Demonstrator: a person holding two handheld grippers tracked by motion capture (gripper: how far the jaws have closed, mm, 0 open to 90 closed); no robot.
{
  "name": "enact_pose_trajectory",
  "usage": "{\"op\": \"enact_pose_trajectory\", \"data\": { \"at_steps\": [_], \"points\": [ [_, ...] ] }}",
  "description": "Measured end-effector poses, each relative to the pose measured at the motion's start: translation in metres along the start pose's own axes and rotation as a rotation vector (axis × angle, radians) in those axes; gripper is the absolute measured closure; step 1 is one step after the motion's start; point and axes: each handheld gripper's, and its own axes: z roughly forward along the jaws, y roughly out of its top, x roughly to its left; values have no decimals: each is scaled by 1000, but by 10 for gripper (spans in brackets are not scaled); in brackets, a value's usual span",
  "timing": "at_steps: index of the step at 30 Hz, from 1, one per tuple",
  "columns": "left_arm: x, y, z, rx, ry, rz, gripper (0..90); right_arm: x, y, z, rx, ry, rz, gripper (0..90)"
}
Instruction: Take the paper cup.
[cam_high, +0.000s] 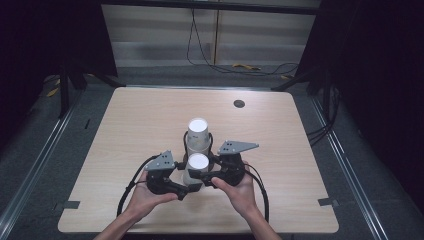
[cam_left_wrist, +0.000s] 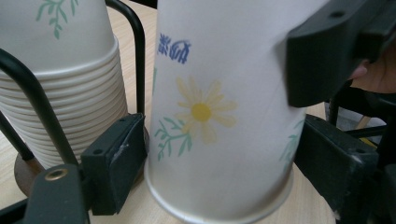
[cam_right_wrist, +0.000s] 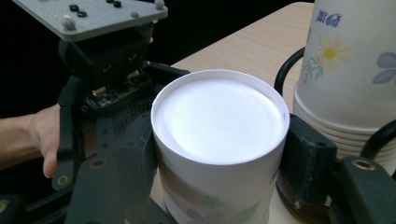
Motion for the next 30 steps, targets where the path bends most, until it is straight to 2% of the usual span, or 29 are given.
{"op": "enact_pose_trajectory", "data": {
  "at_steps": [5, 7, 13, 23, 30],
  "points": [
    [0, -1, 1, 2, 3, -1, 170, 3, 0, 2, -6, 8, -5, 356],
    [0, -2, 1, 4, -11, 1, 193, 4, 0, 2, -7, 9, -5, 356],
    [1, -2, 1, -2, -8, -5, 200, 4, -1, 4, -10, 11, -1, 356],
    [-2, -1, -2, -5, -7, 34, 281, 4, -1, 3, -17, 18, 3, 328],
    [0, 0, -3, 8, -3, 26, 276, 4, -1, 4, -13, 7, -6, 295]
  ]
}}
